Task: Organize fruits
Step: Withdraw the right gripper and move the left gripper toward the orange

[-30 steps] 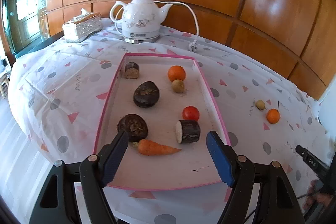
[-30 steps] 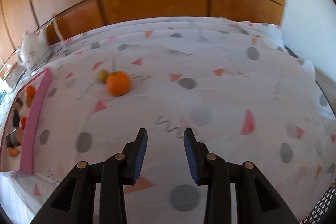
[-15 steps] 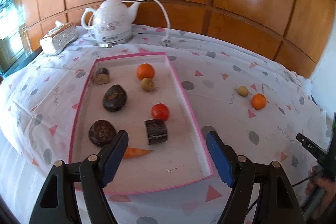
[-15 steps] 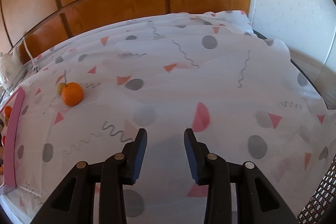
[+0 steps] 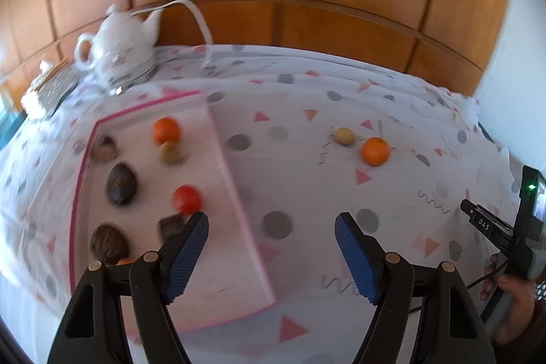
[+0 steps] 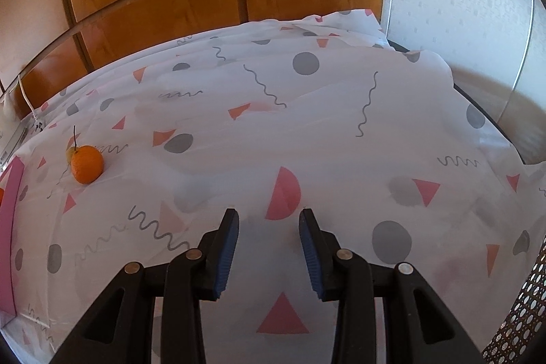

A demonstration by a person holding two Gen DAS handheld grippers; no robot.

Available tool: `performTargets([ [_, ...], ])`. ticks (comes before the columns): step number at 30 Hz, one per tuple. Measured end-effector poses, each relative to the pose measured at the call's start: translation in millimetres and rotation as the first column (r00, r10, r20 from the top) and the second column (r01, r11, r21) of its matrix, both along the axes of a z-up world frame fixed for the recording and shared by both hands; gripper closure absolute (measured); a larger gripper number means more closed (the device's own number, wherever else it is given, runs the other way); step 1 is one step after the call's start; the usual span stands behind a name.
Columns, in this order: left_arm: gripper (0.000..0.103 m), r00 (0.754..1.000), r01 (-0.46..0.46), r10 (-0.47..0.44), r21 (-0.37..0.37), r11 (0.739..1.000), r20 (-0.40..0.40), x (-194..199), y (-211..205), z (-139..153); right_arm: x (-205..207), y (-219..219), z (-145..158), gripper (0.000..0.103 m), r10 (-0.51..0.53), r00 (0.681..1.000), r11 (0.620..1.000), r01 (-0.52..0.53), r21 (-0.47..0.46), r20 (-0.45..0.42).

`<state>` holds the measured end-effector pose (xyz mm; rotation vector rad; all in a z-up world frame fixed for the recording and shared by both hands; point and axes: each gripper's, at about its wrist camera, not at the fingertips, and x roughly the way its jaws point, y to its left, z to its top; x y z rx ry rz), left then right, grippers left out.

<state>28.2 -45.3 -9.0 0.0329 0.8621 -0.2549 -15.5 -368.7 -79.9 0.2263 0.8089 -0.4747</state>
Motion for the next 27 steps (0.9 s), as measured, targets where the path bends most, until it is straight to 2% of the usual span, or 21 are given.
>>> performTargets([
  [6,0.026,0.992,0.125,-0.125,0.019,0.992,-0.004,13,-50,-1,-2,-2,-2,0.066,0.009,1.000,1.000,-0.009,0.008,0.006],
  [12,0.026,0.983,0.185,-0.184,0.035,0.982,-0.013,15,-85,-4,-5,-6,-1,0.066,-0.001,1.000,1.000,0.001,0.003,0.022],
  [18,0.026,0.977,0.213,-0.212,0.039,0.976,-0.030,20,-107,-9,-7,-15,-3,0.066,-0.031,0.999,0.999,0.032,-0.004,0.023],
  [27,0.026,0.971,0.224,-0.222,0.011,0.975,-0.087,32,-127,-19,-8,-16,-4,0.065,-0.024,0.999,1.000,0.024,-0.007,0.029],
])
